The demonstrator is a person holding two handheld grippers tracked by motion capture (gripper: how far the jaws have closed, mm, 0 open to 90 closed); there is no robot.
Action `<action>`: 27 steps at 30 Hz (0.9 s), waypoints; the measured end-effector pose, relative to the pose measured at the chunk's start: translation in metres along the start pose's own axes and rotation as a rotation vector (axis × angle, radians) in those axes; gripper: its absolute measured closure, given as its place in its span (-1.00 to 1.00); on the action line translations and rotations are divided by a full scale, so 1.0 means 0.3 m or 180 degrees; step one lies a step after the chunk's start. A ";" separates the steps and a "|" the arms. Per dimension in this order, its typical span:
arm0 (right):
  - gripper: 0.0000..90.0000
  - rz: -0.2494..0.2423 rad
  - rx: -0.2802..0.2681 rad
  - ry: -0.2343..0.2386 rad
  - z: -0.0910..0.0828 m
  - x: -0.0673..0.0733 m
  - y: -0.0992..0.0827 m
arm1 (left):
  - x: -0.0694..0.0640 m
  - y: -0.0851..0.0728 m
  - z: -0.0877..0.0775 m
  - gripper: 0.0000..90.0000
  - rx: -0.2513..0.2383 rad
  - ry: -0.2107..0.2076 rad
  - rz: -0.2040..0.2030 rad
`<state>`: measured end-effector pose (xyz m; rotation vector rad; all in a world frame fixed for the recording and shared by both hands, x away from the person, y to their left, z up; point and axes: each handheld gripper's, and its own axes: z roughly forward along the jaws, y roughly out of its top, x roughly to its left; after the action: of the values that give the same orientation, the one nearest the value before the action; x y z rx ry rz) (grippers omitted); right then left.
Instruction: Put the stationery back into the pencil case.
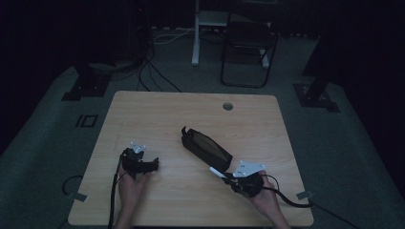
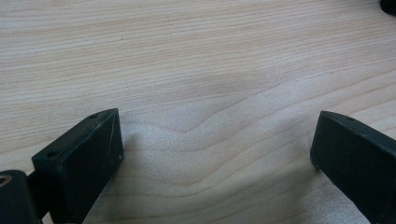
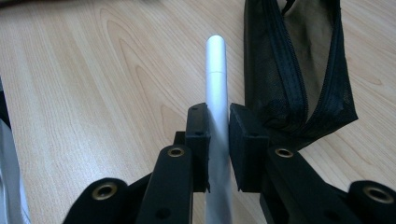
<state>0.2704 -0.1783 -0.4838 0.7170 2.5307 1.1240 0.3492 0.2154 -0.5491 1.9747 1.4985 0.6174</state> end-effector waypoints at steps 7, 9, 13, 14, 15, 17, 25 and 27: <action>0.75 0.0012 -0.0023 -0.0014 -0.011 -0.004 0.005 | 0.000 0.000 0.000 -0.94 -0.0002 0.0001 -0.0003; 0.75 -0.0004 -0.0034 -0.0017 -0.014 -0.003 0.008 | 0.000 0.000 0.000 -0.94 -0.0001 0.0000 0.0000; 0.75 -0.0019 -0.0043 -0.0025 -0.020 -0.003 0.016 | 0.000 0.000 0.000 -0.94 -0.0002 0.0001 -0.0003; 0.75 -0.0019 -0.0041 -0.0029 -0.021 -0.003 0.017 | 0.000 0.000 0.000 -0.94 0.0000 0.0000 -0.0001; 0.75 -0.0023 -0.0040 -0.0033 -0.022 -0.004 0.018 | 0.000 0.000 0.000 -0.94 0.0000 0.0000 0.0000; 0.75 -0.0020 -0.0040 -0.0038 -0.024 -0.005 0.020 | 0.000 0.000 0.000 -0.94 0.0000 0.0000 -0.0001; 0.75 -0.0027 -0.0054 -0.0051 -0.034 -0.010 0.028 | 0.000 0.000 0.000 -0.94 0.0000 0.0000 0.0000; 0.75 -0.0032 -0.0062 -0.0057 -0.037 -0.012 0.031 | 0.000 0.000 0.000 -0.94 -0.0001 0.0000 -0.0001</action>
<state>0.2716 -0.1816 -0.4694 0.7054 2.5024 1.1323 0.3492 0.2154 -0.5492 1.9741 1.4986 0.6174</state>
